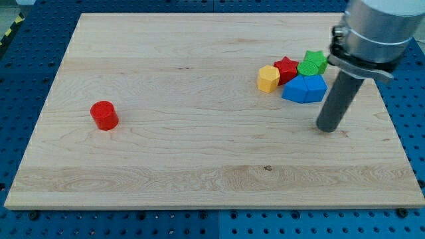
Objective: Nudge the blue cube along with blue triangle left a bir
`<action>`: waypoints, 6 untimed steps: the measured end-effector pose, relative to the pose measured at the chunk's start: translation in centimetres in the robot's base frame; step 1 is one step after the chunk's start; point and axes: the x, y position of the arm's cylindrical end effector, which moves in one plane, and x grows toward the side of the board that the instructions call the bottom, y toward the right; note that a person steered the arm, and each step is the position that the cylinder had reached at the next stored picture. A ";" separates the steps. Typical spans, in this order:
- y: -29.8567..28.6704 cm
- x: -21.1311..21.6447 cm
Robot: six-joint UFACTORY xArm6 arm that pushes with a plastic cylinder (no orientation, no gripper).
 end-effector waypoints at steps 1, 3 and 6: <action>0.0 -1.6; 3.7 -3.9; 1.4 -6.4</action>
